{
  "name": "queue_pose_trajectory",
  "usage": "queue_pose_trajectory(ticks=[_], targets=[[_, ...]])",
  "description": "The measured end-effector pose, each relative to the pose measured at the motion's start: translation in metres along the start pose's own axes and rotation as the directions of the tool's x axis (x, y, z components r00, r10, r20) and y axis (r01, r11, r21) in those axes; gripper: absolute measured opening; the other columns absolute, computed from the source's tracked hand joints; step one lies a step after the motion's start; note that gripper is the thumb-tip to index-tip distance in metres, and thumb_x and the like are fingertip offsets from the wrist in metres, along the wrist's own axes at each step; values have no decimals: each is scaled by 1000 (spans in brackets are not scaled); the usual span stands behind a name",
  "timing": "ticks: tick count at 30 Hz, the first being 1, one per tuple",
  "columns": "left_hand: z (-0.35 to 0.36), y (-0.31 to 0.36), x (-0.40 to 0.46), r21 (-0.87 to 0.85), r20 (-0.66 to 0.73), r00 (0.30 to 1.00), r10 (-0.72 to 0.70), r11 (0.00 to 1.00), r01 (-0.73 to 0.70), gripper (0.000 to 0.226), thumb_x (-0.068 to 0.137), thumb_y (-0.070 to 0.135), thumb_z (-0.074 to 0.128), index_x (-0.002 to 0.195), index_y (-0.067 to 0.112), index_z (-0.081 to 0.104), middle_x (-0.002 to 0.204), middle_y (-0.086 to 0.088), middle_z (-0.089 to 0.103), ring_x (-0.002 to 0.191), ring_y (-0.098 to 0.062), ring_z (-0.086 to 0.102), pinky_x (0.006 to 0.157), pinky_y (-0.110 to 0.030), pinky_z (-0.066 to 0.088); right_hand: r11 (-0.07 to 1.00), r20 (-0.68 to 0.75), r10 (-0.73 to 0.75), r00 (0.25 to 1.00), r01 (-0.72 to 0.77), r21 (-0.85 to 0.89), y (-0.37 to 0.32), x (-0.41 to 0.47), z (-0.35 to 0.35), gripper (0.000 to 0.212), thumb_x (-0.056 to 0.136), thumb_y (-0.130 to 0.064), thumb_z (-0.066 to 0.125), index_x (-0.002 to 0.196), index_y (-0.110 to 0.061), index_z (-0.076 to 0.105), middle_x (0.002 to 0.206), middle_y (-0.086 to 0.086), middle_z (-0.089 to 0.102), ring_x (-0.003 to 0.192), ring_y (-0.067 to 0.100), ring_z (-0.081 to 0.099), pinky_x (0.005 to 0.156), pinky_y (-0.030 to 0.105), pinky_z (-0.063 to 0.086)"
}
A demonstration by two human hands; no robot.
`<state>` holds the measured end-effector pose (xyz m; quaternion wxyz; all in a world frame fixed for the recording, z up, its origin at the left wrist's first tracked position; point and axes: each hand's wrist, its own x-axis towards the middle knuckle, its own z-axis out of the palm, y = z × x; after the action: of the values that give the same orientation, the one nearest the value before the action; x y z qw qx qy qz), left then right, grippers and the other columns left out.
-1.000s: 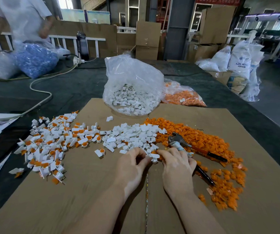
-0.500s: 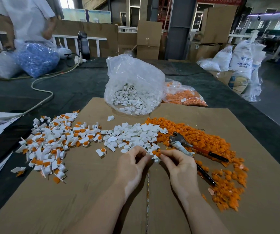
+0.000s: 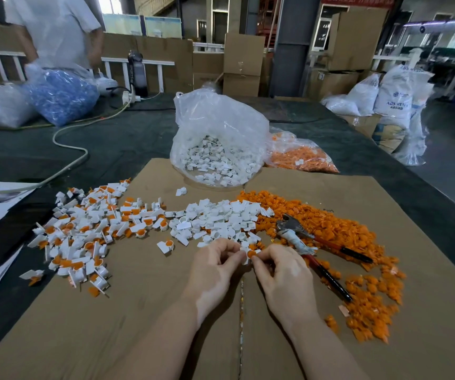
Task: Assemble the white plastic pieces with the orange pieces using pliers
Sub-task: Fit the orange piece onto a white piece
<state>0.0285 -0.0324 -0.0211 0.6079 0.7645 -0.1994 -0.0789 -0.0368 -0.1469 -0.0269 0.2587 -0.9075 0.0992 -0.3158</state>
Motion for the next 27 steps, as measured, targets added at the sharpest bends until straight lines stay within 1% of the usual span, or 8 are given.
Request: queue_pose_trajectory(ticks=[3,10,14,16,18,20,23,27], targets=[[1,0,-1,-6,17,1000,5,1000,-4,9,86,9,63,78,13,64,66,3,61,56,3,52,56,-7,39,997,-13,-54,998,53,-56,-2,-1,2,25,73,-7,77,62,-13,55,59,-5,52,59,13,48,57,25,37],[1,-2,-1,72,29,999,41,997,-43,11,88,9,61,77,14,62,63,6,59,56,3,51,56,-8,39,1000,64,-8,998,7,20,5,-3,3,20,81,-11,69,66,-11,57,63,-5,52,65,13,48,60,22,36],[2,-5,2,88,-58,998,31,996,-26,11,89,16,60,78,17,61,68,1,59,60,-1,49,56,-9,37,976,106,89,990,-108,189,4,0,0,12,86,-17,65,74,-17,63,70,-6,58,71,9,54,62,20,41],[1,-6,1,100,-66,997,37,995,-31,11,89,17,59,80,22,60,69,4,59,62,0,50,57,-8,37,922,100,173,980,-196,333,3,2,-4,13,86,-15,65,76,-23,64,71,-9,61,70,5,57,61,13,42],[2,-5,-1,99,-20,999,43,994,-41,14,89,16,59,85,30,60,73,9,60,67,4,54,61,-5,38,866,99,224,969,-245,437,2,5,-7,19,86,-10,64,74,-24,63,67,-9,61,67,0,56,59,8,41],[3,-4,-3,104,51,997,54,993,-59,19,90,15,59,93,34,62,80,15,63,75,11,57,65,-3,39,845,118,233,965,-261,468,2,6,-8,18,87,-7,62,75,-20,63,66,-7,61,66,0,55,59,8,41],[4,-3,-4,101,81,993,87,990,-95,22,89,14,60,108,24,67,96,14,66,90,12,57,75,0,38,824,153,252,956,-294,484,4,7,-7,17,90,-8,58,77,-19,63,68,-4,61,64,1,54,58,10,42],[5,-2,-6,87,79,987,143,985,-150,28,89,12,60,114,22,67,102,13,66,98,11,56,80,-1,38,818,211,265,941,-336,468,7,9,-5,17,93,-13,54,79,-21,59,68,-3,57,60,0,48,56,13,38]])
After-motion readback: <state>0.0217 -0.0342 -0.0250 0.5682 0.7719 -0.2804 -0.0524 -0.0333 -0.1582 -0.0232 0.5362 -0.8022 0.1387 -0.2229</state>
